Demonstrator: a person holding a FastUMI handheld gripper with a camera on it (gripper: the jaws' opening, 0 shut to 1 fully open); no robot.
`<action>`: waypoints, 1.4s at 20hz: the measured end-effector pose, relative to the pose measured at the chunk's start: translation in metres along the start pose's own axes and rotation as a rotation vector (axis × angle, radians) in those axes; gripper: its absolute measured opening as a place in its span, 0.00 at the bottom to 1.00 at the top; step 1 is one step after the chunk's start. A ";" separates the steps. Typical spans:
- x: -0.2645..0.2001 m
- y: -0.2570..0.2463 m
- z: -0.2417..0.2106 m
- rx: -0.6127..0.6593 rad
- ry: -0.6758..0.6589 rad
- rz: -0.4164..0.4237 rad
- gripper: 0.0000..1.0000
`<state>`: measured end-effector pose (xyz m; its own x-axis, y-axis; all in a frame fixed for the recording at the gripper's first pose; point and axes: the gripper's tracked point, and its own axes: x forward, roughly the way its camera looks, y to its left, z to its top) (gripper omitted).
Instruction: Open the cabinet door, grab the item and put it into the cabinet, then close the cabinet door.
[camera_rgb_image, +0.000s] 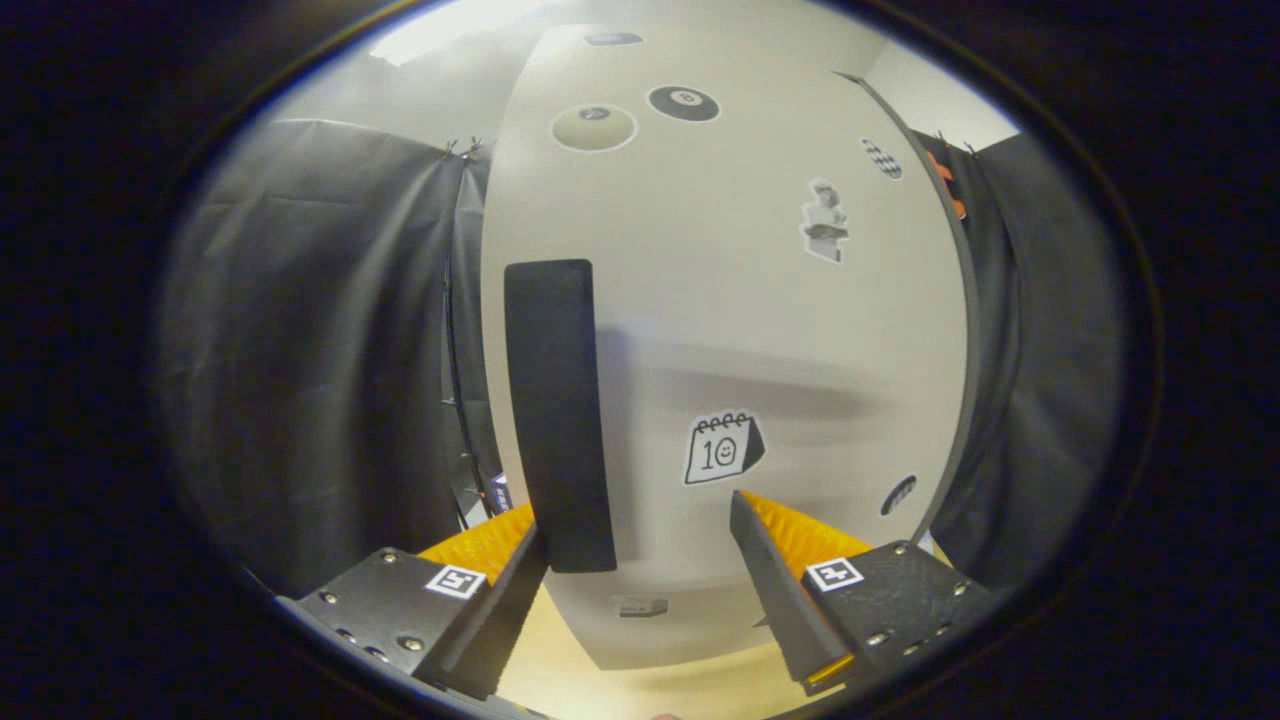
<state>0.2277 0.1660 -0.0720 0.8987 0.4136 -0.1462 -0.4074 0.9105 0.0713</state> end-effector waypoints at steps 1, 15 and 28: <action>0.007 0.003 0.000 -0.001 -0.005 -0.002 1.00; 0.080 -0.006 0.009 -0.007 -0.128 -0.228 1.00; 0.089 -0.003 0.010 0.013 -0.118 -0.236 1.00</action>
<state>0.3103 0.1996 -0.0758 0.9817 0.1852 -0.0441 -0.1824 0.9813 0.0613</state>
